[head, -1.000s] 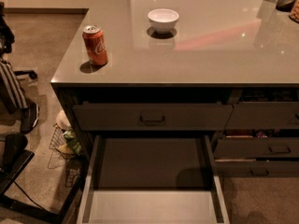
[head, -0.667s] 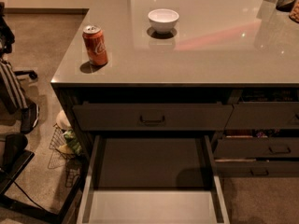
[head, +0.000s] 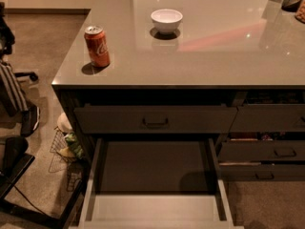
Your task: Close middle drawer
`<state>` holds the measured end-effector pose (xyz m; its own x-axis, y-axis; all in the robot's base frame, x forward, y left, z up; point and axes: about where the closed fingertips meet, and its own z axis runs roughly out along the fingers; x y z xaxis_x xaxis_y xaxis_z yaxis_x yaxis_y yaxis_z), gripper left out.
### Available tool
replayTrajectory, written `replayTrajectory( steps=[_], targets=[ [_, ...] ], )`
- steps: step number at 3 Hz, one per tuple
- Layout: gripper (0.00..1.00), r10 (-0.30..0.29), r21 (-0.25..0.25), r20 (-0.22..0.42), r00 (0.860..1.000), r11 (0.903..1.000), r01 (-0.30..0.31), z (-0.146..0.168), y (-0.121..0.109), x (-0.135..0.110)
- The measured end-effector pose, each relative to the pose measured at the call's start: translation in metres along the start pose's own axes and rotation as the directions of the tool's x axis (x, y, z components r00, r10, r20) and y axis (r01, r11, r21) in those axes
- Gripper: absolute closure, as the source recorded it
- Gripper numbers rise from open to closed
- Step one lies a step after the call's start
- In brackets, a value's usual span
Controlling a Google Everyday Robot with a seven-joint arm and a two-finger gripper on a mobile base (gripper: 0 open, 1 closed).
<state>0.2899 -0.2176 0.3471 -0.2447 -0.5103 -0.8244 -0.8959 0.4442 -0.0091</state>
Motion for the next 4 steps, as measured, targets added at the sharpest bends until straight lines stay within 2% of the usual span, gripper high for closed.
replayTrajectory(
  steps=[1, 2, 3, 4],
  targets=[
    [1.00, -0.075, -0.013, -0.014, 0.997, 0.9971, 0.075, 0.018, -0.026, -0.029],
    [1.00, -0.080, -0.013, -0.015, 0.997, 0.9967, 0.080, 0.019, -0.028, -0.031],
    [1.00, -0.144, -0.034, -0.037, 0.989, 0.9891, 0.143, 0.043, -0.055, -0.057],
    [1.00, -0.198, -0.044, -0.064, 0.978, 0.9797, 0.196, 0.077, -0.093, -0.077]
  ],
)
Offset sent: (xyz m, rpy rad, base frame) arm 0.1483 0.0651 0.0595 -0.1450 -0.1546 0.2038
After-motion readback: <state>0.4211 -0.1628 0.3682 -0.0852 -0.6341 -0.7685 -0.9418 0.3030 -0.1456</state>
